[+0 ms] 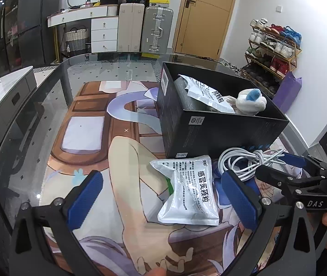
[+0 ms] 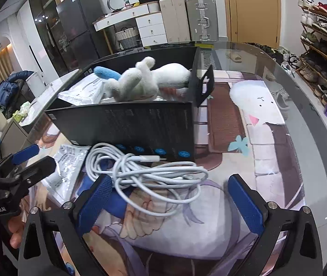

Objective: Organize soft objects
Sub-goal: 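Move the right tool to the coiled white cable while the left approaches the second sachet, then grasp the white cable with the right gripper while the left grasps the second sachet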

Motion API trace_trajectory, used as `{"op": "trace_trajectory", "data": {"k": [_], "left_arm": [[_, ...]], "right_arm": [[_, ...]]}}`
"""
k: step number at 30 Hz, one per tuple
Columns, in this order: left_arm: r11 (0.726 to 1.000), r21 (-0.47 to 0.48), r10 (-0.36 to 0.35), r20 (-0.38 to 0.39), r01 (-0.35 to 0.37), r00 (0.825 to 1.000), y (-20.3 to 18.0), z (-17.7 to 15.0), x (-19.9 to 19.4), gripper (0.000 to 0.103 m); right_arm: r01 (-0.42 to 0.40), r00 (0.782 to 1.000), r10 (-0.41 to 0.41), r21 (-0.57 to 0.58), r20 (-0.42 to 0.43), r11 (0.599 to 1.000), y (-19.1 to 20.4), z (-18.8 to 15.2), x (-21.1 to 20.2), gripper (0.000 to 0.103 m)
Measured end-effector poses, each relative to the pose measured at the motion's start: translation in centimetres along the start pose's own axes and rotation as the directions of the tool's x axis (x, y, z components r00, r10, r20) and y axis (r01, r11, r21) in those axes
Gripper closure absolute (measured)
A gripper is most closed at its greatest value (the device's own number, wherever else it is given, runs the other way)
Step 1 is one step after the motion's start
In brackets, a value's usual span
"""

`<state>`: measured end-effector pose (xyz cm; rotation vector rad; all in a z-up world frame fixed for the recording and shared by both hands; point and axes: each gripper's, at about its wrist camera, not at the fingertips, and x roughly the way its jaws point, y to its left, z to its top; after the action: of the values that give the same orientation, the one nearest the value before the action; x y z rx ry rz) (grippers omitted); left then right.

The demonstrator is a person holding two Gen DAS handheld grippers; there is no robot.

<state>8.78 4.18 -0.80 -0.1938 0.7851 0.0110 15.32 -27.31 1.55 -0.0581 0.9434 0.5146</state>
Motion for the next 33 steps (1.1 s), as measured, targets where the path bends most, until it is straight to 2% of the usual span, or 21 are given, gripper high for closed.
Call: {"op": "trace_trajectory", "data": {"k": [3, 8, 14, 16, 18, 21, 28, 33], "left_arm": [[1.000, -0.001, -0.006, -0.002, 0.006, 1.000, 0.1, 0.0, 0.0, 0.000], [1.000, 0.003, -0.012, -0.002, 0.012, 1.000, 0.1, 0.0, -0.1, 0.000], [1.000, 0.005, -0.014, -0.007, 0.014, 1.000, 0.2, -0.1, 0.0, 0.000], [1.000, 0.002, -0.014, -0.007, 0.014, 1.000, 0.2, 0.0, 0.0, 0.000], [1.000, 0.004, -0.014, -0.008, 0.014, 1.000, 0.1, -0.1, 0.0, 0.000], [1.000, 0.009, -0.010, -0.010, 0.010, 1.000, 0.0, -0.2, 0.1, 0.000], [0.998, 0.056, 0.008, -0.027, -0.007, 1.000, -0.9, -0.2, 0.0, 0.000], [0.997, 0.081, -0.007, -0.055, 0.012, 0.998, -1.8, -0.1, 0.1, 0.000]], "right_arm": [[-0.006, 1.000, 0.006, 0.022, 0.003, 1.000, 0.0, 0.2, 0.2, 0.001], [0.053, 0.999, -0.054, 0.024, 0.008, 0.998, 0.6, 0.3, 0.7, 0.001], [0.050, 0.999, -0.051, 0.035, 0.012, 0.998, 0.3, 0.1, 0.5, 0.001], [0.038, 0.999, -0.039, 0.037, 0.020, 0.999, 0.2, 0.0, 0.3, 0.004], [0.001, 1.000, -0.002, 0.036, 0.030, 0.999, 0.2, -0.2, -0.1, 0.018], [-0.026, 0.999, 0.024, 0.043, 0.041, 0.999, -0.1, -0.5, -0.7, 0.026], [-0.030, 0.995, 0.024, 0.064, 0.095, 0.998, -1.5, -2.0, -3.2, 0.028], [-0.020, 0.995, 0.015, 0.052, 0.102, 0.998, -2.0, -2.2, -4.2, 0.029]]}}
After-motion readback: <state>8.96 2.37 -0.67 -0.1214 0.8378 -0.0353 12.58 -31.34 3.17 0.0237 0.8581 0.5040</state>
